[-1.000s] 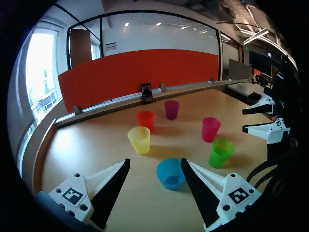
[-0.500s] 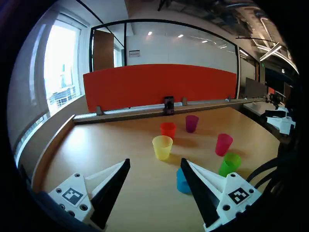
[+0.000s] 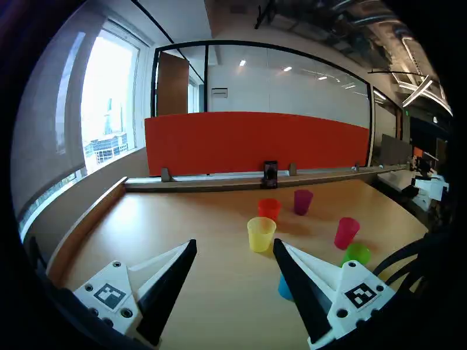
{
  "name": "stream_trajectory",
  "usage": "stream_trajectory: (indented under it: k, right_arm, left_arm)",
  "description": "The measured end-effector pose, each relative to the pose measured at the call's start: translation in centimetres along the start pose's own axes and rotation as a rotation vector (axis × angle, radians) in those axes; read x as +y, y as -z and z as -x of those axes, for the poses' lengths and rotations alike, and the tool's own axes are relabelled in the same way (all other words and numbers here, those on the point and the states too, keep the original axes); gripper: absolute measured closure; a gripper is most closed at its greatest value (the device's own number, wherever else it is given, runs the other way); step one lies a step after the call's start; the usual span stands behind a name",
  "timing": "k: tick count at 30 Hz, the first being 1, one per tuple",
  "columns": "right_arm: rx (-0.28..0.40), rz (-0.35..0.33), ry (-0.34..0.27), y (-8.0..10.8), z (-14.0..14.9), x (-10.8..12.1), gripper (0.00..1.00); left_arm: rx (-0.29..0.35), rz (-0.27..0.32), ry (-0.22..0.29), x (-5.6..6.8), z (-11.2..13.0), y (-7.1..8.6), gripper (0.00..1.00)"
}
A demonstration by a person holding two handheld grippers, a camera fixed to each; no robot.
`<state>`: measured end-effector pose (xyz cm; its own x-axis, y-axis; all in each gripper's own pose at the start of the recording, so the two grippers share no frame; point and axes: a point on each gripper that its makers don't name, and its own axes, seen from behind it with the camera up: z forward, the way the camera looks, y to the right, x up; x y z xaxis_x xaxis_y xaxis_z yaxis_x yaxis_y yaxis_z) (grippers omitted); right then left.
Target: Pour water
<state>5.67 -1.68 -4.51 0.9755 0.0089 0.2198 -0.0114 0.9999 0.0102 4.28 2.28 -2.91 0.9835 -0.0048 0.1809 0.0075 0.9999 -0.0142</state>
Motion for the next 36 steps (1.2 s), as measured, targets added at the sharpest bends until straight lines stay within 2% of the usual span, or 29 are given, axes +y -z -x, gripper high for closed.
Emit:
stream_trajectory:
  k: [6, 12, 21, 24, 30, 36]
  right_arm:
    - [0.026, 0.029, -0.016, 0.0, -1.3, 0.6, 0.01]
    - [0.026, 0.061, -0.021, -0.4, -1.6, 1.3, 0.01]
    - [0.025, 0.082, -0.04, -1.2, -0.8, 1.6, 0.01]
    - [0.024, 0.099, -0.039, -1.5, -0.3, 2.1, 0.01]
    - [0.028, 0.146, -0.072, -1.7, 0.4, 3.7, 0.01]
    - [0.048, 0.194, -0.117, -1.9, 1.4, 5.3, 0.01]
  left_arm:
    - [0.072, -0.018, -0.002, -0.2, -1.0, -0.3, 0.02]
    - [0.133, -0.059, 0.006, -1.3, -1.4, -1.0, 0.03]
    - [0.231, -0.092, 0.026, -2.4, -1.8, -2.0, 0.03]
    - [0.256, -0.103, 0.018, -2.8, -1.3, -2.3, 0.03]
    - [0.274, -0.133, 0.007, -4.2, 1.3, -2.7, 0.03]
    - [0.292, -0.118, 0.014, -4.0, 3.7, -3.5, 0.03]
